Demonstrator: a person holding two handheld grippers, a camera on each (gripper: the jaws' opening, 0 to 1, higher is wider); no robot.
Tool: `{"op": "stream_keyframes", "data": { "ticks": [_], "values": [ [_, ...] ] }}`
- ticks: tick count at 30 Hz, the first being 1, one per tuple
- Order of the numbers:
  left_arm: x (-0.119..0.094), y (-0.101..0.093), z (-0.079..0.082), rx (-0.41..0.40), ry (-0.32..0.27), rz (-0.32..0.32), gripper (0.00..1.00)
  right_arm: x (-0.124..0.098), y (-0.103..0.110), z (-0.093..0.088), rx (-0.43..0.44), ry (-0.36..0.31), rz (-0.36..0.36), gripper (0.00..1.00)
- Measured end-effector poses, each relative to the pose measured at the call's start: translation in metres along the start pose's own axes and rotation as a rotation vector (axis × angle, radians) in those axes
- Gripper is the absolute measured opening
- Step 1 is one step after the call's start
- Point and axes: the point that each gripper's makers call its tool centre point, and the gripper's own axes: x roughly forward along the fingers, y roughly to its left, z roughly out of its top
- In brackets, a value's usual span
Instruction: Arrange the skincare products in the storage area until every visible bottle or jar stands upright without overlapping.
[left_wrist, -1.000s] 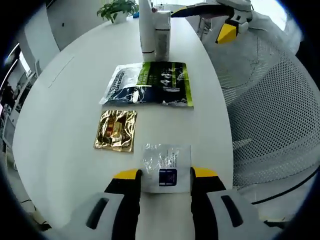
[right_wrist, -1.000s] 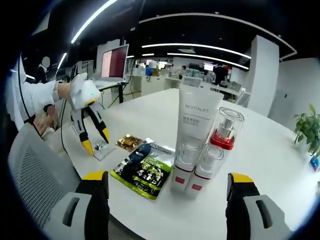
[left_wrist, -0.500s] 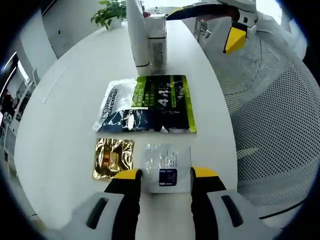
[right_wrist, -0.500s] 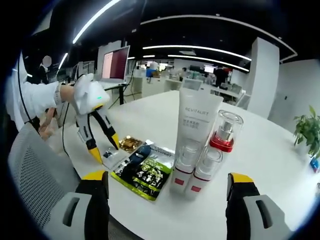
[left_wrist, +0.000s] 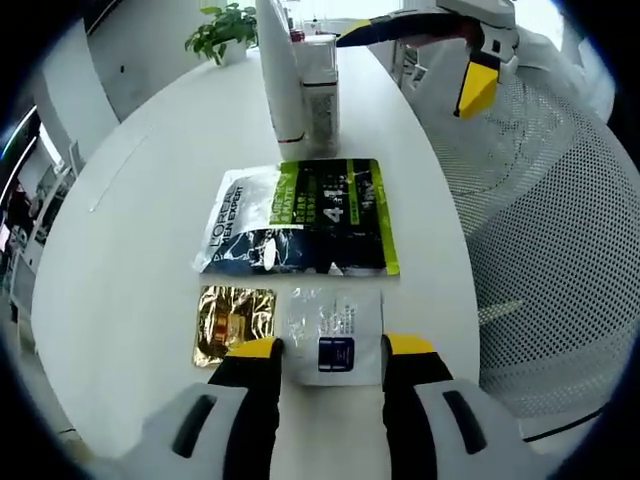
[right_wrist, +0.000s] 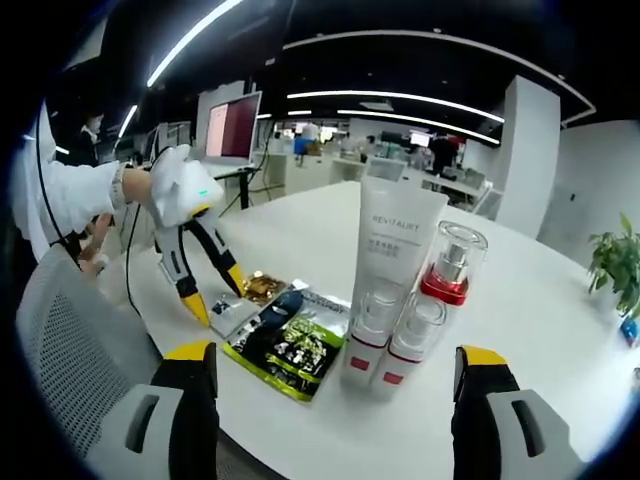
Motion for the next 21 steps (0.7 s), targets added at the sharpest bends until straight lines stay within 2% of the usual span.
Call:
{"op": "stream_keyframes", "data": {
  "ticks": [3, 6, 11, 13, 21],
  "values": [
    [-0.0013, -0.0008, 0.0014, 0.005, 0.003, -0.004, 0.40, -0.0001, 0.0006, 0.0000, -0.004, -0.001, 0.003, 1.00],
    [-0.0004, 0.0024, -0.0046, 0.029, 0.033, 0.012, 0.40, -0.0002, 0.0012, -0.0001, -0.004, -0.001, 0.006, 1.00],
    [0.0021, -0.0009, -0.0029, 0.000, 0.019, 0.009, 0.39, -0.0002, 0.0023, -0.0002, -0.011, -0.001, 0.011, 1.00],
    [0.0024, -0.0029, -0.0041, 0.015, 0.030, 0.010, 0.40, -0.0005, 0.0030, -0.0001, -0.014, -0.001, 0.013, 1.00],
    [0.0033, -0.0001, -0.0055, -0.026, 0.019, 0.031, 0.39, -0.0005, 0.0060, 0.0011, -0.025, -0.006, 0.024, 1.00]
  ]
}}
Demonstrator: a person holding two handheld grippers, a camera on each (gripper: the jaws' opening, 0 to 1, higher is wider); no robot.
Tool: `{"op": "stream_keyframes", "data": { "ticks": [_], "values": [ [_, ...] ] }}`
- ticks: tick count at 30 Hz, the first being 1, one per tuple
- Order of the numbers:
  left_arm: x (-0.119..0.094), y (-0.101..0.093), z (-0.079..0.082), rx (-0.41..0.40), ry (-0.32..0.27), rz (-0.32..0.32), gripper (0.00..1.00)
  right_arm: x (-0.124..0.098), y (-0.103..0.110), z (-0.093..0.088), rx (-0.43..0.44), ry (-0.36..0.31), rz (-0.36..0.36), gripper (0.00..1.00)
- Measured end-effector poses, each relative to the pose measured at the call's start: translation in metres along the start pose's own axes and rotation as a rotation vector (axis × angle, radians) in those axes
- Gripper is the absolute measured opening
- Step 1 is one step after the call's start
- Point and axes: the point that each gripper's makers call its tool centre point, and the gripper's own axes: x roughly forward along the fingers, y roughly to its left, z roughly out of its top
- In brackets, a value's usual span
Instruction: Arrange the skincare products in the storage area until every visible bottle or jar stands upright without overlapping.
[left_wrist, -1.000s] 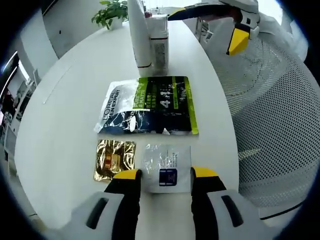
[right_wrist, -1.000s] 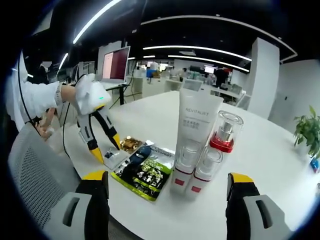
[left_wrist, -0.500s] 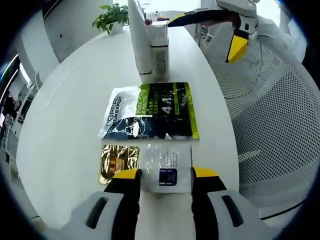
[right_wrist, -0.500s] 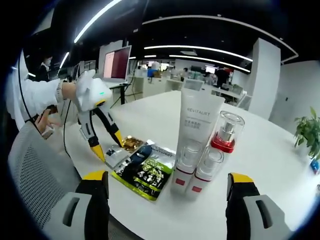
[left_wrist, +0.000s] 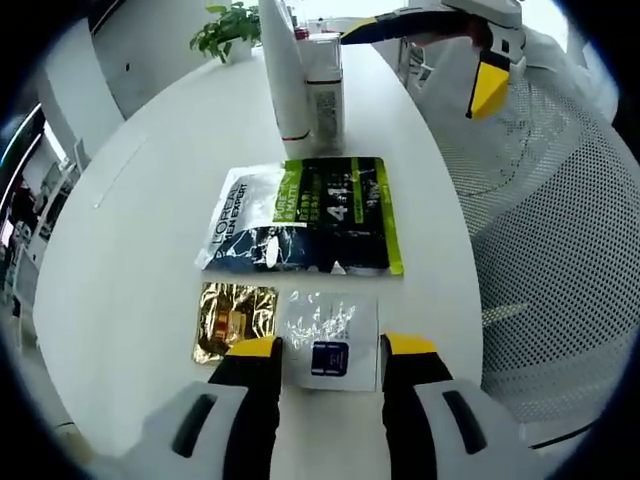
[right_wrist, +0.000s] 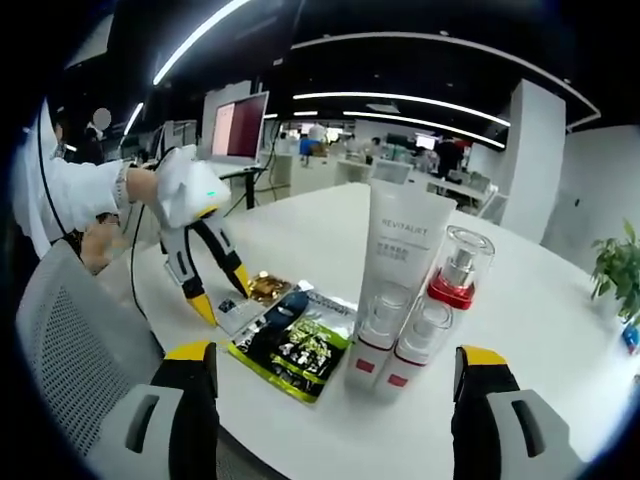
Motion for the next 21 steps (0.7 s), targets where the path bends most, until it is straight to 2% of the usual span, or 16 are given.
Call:
{"op": "stream_keyframes", "data": {
  "ticks": [16, 21],
  "values": [
    [-0.003, -0.005, 0.004, -0.033, -0.024, 0.034, 0.41, -0.001, 0.002, 0.005, -0.006, -0.022, 0.005, 1.00],
    [-0.017, -0.003, 0.018, -0.094, -0.094, 0.098, 0.43, -0.001, 0.004, 0.008, -0.005, -0.035, 0.015, 1.00]
  ]
}}
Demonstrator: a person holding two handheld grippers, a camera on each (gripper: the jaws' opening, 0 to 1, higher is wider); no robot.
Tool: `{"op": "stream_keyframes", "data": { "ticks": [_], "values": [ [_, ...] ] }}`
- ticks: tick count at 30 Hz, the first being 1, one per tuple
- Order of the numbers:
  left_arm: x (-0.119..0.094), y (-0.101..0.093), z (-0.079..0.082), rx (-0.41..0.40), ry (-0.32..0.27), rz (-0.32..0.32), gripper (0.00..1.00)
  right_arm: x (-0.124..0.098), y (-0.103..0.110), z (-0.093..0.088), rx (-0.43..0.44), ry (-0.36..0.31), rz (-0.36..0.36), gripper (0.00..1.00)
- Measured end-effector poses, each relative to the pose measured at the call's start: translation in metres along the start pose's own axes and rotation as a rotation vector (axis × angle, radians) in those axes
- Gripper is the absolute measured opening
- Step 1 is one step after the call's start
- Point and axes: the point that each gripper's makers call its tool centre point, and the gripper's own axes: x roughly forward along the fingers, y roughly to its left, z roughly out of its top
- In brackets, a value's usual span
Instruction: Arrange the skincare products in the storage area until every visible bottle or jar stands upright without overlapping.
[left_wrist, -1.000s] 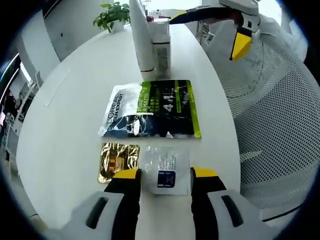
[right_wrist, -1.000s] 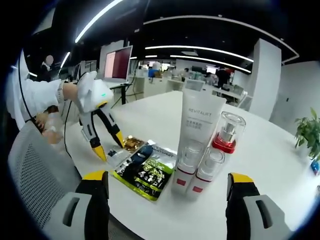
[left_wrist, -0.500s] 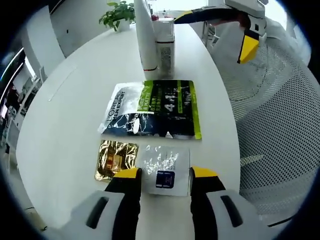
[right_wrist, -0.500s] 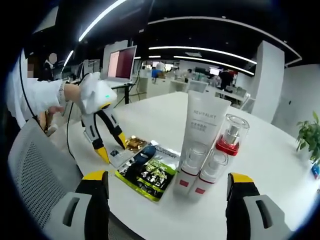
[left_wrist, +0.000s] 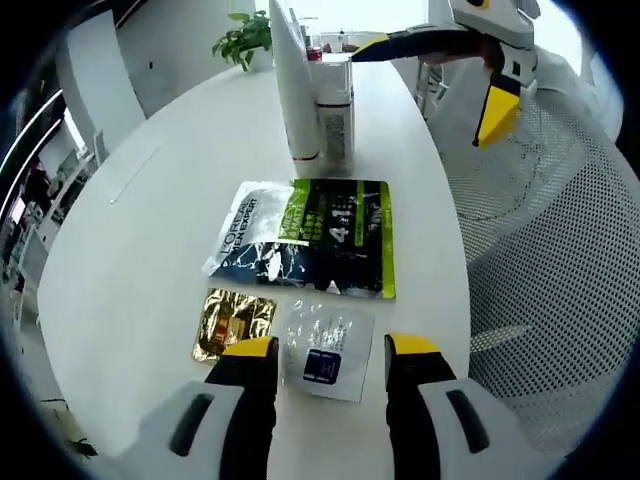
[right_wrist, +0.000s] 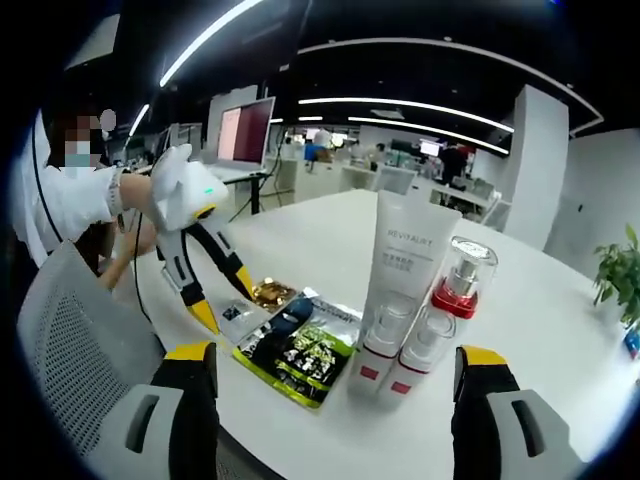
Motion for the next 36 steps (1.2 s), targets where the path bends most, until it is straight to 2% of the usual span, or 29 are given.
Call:
{"op": "stream_keyframes", "data": {
  "ticks": [12, 20, 24, 26, 27, 30, 33, 36],
  "values": [
    [-0.038, -0.004, 0.022, -0.097, -0.084, 0.148, 0.55, 0.000, 0.003, 0.002, -0.006, -0.007, 0.010, 1.00],
    [-0.066, -0.013, 0.030, -0.147, -0.132, 0.230, 0.75, -0.005, 0.006, 0.006, -0.007, -0.018, 0.023, 1.00],
    [-0.080, -0.015, 0.038, -0.201, -0.191, 0.266, 0.82, -0.015, 0.004, 0.011, -0.005, -0.028, 0.020, 1.00],
    [-0.084, -0.014, 0.040, -0.229, -0.208, 0.294, 0.90, -0.021, 0.000, 0.013, -0.010, -0.031, 0.018, 1.00],
    [-0.089, -0.013, 0.041, -0.240, -0.207, 0.333, 0.97, -0.024, -0.002, 0.014, -0.008, -0.032, 0.018, 1.00],
    [-0.094, -0.021, 0.042, -0.228, -0.184, 0.348, 0.98, -0.035, -0.010, 0.022, 0.020, -0.061, 0.004, 1.00],
    [-0.098, -0.027, 0.041, -0.293, -0.207, 0.344, 0.99, -0.045, -0.014, 0.027, 0.016, -0.078, -0.005, 1.00],
    [-0.099, -0.033, 0.037, -0.307, -0.224, 0.331, 0.99, -0.053, -0.011, 0.027, 0.001, -0.068, 0.008, 1.00]
  ]
}}
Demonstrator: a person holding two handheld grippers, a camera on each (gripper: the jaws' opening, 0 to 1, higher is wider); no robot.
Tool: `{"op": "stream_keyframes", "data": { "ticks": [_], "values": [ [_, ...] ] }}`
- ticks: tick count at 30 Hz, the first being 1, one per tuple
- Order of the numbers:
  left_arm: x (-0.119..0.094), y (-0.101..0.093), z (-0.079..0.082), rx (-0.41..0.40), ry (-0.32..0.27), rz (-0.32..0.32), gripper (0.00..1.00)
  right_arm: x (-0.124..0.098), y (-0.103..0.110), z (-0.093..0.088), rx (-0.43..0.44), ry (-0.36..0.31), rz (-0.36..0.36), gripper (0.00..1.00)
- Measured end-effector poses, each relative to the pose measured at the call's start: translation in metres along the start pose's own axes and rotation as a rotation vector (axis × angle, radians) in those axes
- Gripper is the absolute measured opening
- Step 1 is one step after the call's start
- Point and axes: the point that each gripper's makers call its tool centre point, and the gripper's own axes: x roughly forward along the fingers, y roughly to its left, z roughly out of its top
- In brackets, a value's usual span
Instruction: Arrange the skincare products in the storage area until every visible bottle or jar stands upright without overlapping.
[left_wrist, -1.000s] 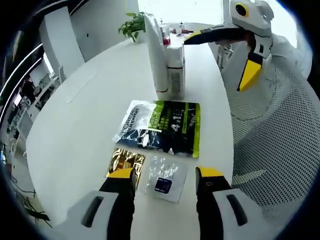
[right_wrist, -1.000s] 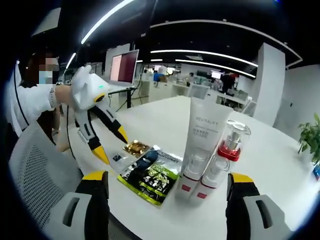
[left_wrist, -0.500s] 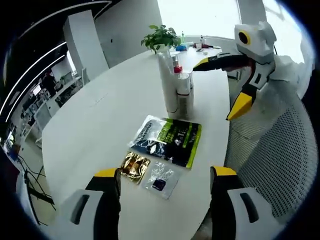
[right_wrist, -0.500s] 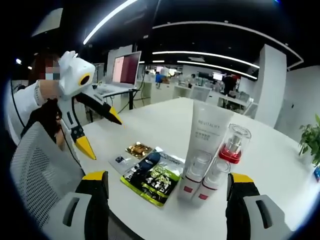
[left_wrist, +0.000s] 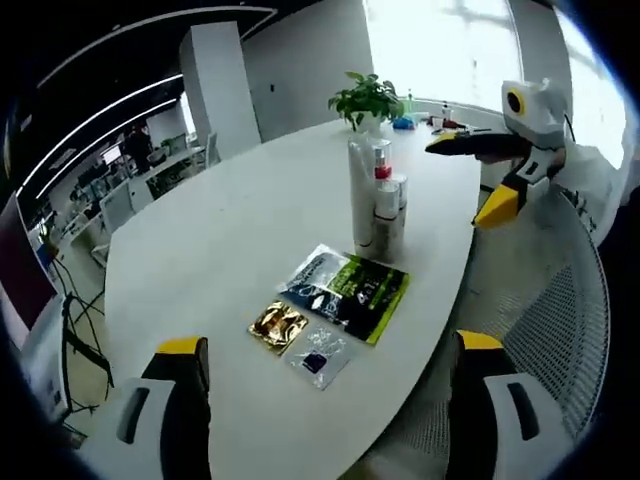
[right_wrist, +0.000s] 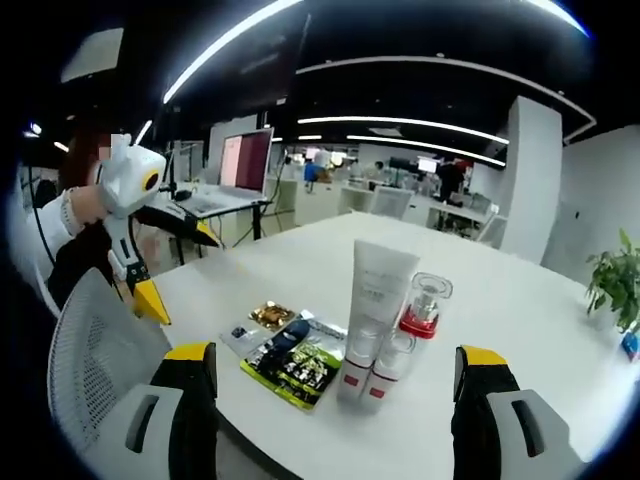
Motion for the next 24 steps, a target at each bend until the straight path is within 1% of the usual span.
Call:
{"op": "stream_keyframes", "data": {
  "ticks": [3, 4, 6, 7, 8, 9, 12, 14, 16, 17, 19, 22, 23, 24],
  "values": [
    [-0.003, 0.000, 0.001, -0.040, -0.032, 0.014, 0.99, -0.007, 0.000, -0.002, -0.004, 0.000, 0.005, 1.00],
    [-0.005, 0.000, 0.003, -0.061, -0.058, 0.020, 0.99, -0.008, 0.000, -0.002, 0.004, -0.004, 0.004, 1.00],
    [-0.010, 0.004, 0.012, -0.100, -0.129, 0.057, 0.99, -0.011, -0.003, -0.001, 0.056, -0.036, 0.002, 1.00],
    [-0.013, 0.006, 0.016, -0.108, -0.159, 0.075, 0.99, -0.013, -0.005, 0.000, 0.106, -0.053, 0.002, 1.00],
    [-0.014, 0.011, 0.017, -0.125, -0.184, 0.092, 0.99, -0.014, -0.005, 0.000, 0.134, -0.060, 0.005, 1.00],
    [-0.016, 0.015, 0.017, -0.140, -0.195, 0.113, 0.99, -0.015, -0.007, -0.002, 0.162, -0.067, 0.011, 1.00],
    [-0.019, 0.010, 0.009, -0.147, -0.190, 0.114, 0.99, -0.018, -0.009, -0.005, 0.139, -0.072, 0.005, 1.00],
    [-0.019, 0.008, 0.008, -0.159, -0.207, 0.121, 0.99, -0.019, -0.008, -0.005, 0.133, -0.070, 0.007, 1.00],
    [-0.019, 0.004, 0.012, -0.187, -0.253, 0.098, 0.99, -0.021, -0.007, -0.003, 0.136, -0.066, 0.007, 1.00],
    [-0.020, 0.003, 0.011, -0.220, -0.263, 0.092, 0.99, -0.021, -0.006, -0.006, 0.147, -0.045, 0.010, 1.00],
    [-0.021, 0.001, 0.008, -0.231, -0.269, 0.095, 0.99, -0.021, -0.006, -0.009, 0.138, -0.035, 0.014, 1.00],
    [-0.022, 0.000, 0.012, -0.236, -0.313, 0.112, 0.99, -0.019, -0.003, -0.009, 0.145, -0.029, 0.025, 1.00],
    [-0.022, 0.000, 0.012, -0.243, -0.316, 0.115, 0.99, -0.019, -0.003, -0.010, 0.144, -0.020, 0.027, 1.00],
    [-0.023, -0.012, 0.017, -0.250, -0.329, 0.115, 0.99, -0.019, -0.003, -0.011, 0.135, -0.014, 0.019, 1.00]
  ]
}}
